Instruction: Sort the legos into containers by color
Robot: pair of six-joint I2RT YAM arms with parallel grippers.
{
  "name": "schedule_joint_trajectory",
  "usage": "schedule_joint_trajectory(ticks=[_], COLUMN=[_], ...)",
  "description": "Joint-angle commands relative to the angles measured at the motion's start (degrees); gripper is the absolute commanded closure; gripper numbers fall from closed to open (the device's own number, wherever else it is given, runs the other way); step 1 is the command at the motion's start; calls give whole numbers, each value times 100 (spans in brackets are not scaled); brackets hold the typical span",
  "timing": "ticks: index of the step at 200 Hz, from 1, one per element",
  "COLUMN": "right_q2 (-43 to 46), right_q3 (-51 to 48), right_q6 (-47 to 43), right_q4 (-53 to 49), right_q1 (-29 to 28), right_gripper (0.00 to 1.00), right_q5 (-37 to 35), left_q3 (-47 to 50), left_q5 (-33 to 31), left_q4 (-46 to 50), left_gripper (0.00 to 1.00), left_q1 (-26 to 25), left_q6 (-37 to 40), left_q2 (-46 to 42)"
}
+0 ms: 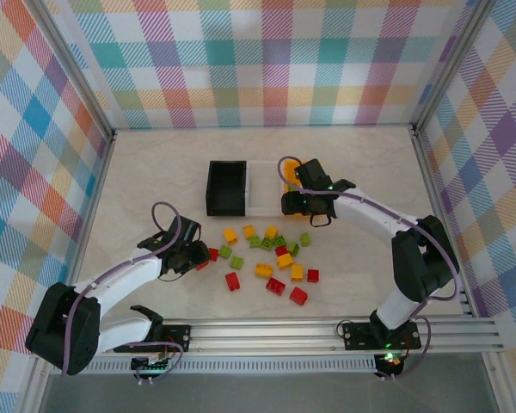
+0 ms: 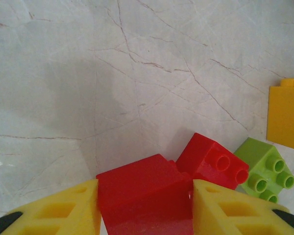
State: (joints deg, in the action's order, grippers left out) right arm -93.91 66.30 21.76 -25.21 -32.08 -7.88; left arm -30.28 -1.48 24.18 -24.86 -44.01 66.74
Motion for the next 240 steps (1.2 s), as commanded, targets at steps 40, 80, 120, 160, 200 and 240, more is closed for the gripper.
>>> schedule_joint_trajectory(ticks=[40,80,120,160,200,240], right_q2=[171,146,168,233,328,332], right_q3=[-69,-91,-91,-109,-191,-252], right_q6=[30,23,30,30,91,151], right_q4=[117,131,124,135,197,240], right_q1=[18,26,35,35,52,70], right_gripper=[27,26,26,26,26,26], right_q5=[-65,-99,-118,-126,-91,-57], left_q3=[-158,-74,-148,-572,-1356,-2974], left_q5=[-238,-174,-127,-162,-133,-439], left_q4=[796,713,748,1154,1394,979], left_gripper=[51,59,64,70,71,72], left_q1=[17,17,23,17,17,17], left_q6=[111,107,109,181,297,522], left_q2=[140,166,115,-253,-416,756])
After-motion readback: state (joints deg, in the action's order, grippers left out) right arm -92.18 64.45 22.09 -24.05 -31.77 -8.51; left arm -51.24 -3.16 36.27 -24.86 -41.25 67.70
